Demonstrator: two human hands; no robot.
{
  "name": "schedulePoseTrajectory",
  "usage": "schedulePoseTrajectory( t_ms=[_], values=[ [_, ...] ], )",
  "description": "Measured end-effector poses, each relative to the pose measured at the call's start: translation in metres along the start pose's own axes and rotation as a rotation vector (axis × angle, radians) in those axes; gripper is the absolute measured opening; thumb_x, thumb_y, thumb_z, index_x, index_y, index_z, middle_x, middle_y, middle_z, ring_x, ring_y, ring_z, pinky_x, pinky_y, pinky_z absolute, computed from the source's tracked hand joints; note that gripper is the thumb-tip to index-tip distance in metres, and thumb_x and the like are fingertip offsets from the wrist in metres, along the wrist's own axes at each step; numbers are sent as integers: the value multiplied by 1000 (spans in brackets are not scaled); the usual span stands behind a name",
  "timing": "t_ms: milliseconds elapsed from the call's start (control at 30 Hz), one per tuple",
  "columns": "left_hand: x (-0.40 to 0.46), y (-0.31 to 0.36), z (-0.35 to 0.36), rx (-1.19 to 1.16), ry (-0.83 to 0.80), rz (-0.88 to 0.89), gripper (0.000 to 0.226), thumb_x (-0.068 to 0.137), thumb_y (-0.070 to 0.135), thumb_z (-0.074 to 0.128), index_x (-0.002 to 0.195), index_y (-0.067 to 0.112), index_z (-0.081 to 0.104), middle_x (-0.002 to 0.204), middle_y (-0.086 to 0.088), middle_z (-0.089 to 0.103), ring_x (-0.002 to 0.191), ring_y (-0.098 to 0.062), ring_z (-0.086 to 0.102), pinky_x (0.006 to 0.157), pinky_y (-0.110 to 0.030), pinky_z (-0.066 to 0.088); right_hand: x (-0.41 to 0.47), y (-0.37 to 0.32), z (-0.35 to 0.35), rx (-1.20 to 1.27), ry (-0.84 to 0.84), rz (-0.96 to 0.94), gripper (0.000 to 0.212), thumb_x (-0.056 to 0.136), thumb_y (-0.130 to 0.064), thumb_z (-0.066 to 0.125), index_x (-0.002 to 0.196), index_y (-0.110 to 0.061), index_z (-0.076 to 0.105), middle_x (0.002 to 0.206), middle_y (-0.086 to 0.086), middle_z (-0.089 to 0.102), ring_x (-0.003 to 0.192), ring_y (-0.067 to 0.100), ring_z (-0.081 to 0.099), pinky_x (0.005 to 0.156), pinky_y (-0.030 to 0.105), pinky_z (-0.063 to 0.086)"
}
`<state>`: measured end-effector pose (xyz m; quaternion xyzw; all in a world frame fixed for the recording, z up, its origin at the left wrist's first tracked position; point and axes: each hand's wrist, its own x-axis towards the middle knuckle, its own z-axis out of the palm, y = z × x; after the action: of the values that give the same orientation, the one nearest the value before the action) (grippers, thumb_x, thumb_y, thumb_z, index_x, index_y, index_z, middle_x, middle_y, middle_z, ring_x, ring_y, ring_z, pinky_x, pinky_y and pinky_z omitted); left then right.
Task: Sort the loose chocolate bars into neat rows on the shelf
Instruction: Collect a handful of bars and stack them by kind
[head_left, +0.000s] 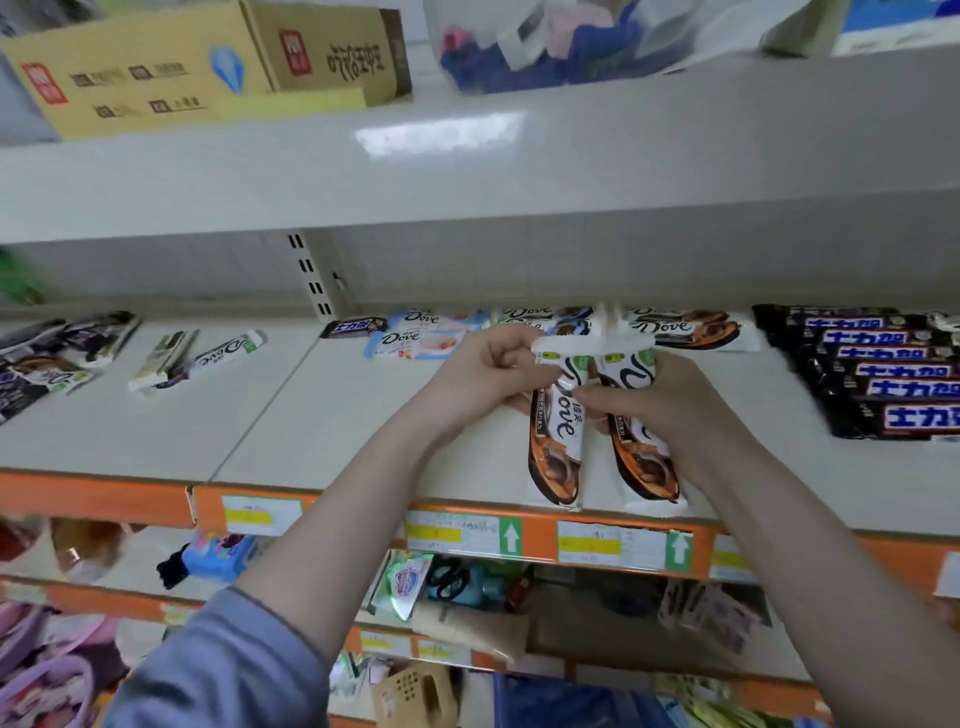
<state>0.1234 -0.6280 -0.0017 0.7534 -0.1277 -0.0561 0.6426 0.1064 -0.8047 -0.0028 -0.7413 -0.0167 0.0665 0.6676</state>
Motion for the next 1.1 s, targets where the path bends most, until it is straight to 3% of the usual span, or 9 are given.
schedulePoseTrajectory(
  t_ms=[67,133,233,400,500,600,733,900,1100],
  values=[
    [1,-2,0,-28,26,-2,11,85,-4,59,92,4,56,83,-20,60,66,-20,64,60,-27,58,-1,3,-1,0,11,12,18,66,-8,80,79,-16,71,74,-2,74,67,13,69,62,23,55],
    [3,-4,0,-111,74,-17,14,85,-6,59,83,6,51,71,-12,65,58,-14,66,57,-28,58,-1,3,-2,-34,24,11,22,64,-9,81,79,-21,70,71,-11,73,65,1,68,57,16,50],
    [7,-13,1,-254,130,-41,21,86,-7,57,76,9,47,64,-2,67,59,-14,68,57,-29,59,-2,2,-11,-126,17,-3,21,62,-8,81,76,-20,71,74,-7,73,69,4,67,67,21,51],
    [6,-16,6,-443,122,-113,21,87,-7,54,76,8,44,81,-19,61,66,-20,70,61,-33,60,-3,3,-28,-180,24,-6,16,65,-7,78,76,-18,72,80,0,72,73,10,66,73,24,50],
    [6,-9,9,-292,59,-127,15,85,-5,59,87,8,51,97,-23,62,74,-26,67,61,-27,59,-3,1,-43,-218,-32,-19,17,68,-5,76,77,-19,72,79,-3,73,72,5,67,72,19,51],
    [10,1,14,-53,-96,-108,27,82,-5,63,99,16,62,99,-13,63,82,-26,65,62,-26,57,-2,-6,-64,-330,-125,-25,18,71,-7,75,83,-20,72,84,-8,73,78,1,67,73,15,50],
    [18,15,37,151,-211,-101,23,82,-4,65,88,17,66,89,2,68,78,-13,67,64,-25,56,-2,-10,-92,-389,-169,-43,24,76,-9,71,94,-24,67,89,-7,70,87,10,65,76,21,47],
    [33,4,67,53,-54,-111,17,83,-7,63,86,10,61,84,-6,65,72,-16,64,68,-28,59,-10,-1,-138,-254,-9,2,24,79,-6,61,97,-23,60,102,12,66,98,28,61,94,46,44],
    [58,-9,96,-57,175,-106,17,83,-3,65,83,13,60,93,-16,60,77,-21,58,74,-34,59,-16,16,-173,-210,115,-57,19,80,-10,65,96,-20,63,96,7,69,93,27,65,91,52,49]
  ],
)
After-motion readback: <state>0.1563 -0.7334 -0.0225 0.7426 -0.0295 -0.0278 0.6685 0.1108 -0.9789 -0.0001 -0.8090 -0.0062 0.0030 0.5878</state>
